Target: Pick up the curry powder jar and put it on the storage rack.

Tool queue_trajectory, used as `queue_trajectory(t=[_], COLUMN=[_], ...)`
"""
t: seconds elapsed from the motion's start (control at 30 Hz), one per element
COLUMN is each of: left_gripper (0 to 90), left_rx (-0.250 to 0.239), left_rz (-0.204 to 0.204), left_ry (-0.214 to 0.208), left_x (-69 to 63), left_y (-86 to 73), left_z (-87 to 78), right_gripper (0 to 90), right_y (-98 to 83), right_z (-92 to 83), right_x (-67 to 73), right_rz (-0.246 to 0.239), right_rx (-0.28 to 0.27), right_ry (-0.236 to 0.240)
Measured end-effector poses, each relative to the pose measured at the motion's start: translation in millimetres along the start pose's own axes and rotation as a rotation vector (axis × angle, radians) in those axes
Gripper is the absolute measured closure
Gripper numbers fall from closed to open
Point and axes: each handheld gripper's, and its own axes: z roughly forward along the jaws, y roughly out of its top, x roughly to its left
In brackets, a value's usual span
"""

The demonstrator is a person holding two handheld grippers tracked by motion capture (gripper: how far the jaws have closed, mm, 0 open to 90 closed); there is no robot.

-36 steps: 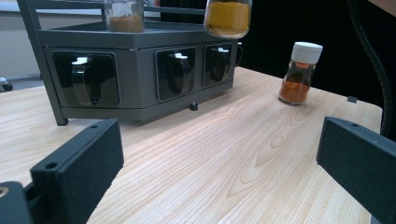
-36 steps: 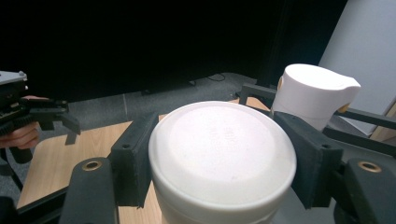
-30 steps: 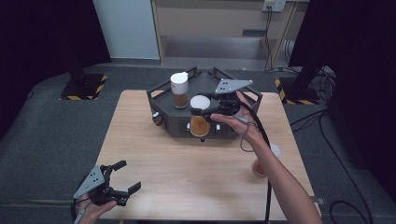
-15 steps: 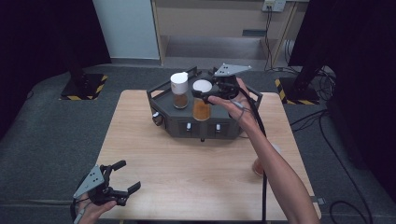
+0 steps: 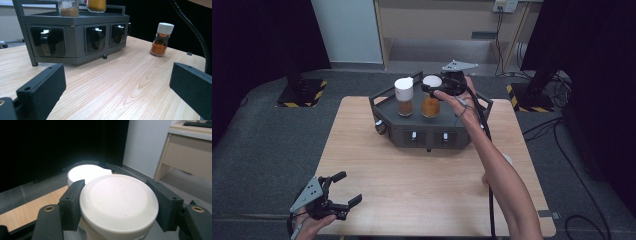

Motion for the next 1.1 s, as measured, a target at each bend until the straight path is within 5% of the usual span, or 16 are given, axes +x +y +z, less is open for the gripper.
queue_trajectory(t=[1.1], left_gripper=[0.0], left_rx=[-0.002], left_rz=[0.0], left_ry=[0.0], left_x=[1.2], left_y=[-0.6], left_z=[-0.9], right_gripper=[34.1], right_y=[-9.0], right_z=[24.9], right_x=[-6.1], right_rz=[0.034], right_rx=[0.049], right_ry=[-0.045])
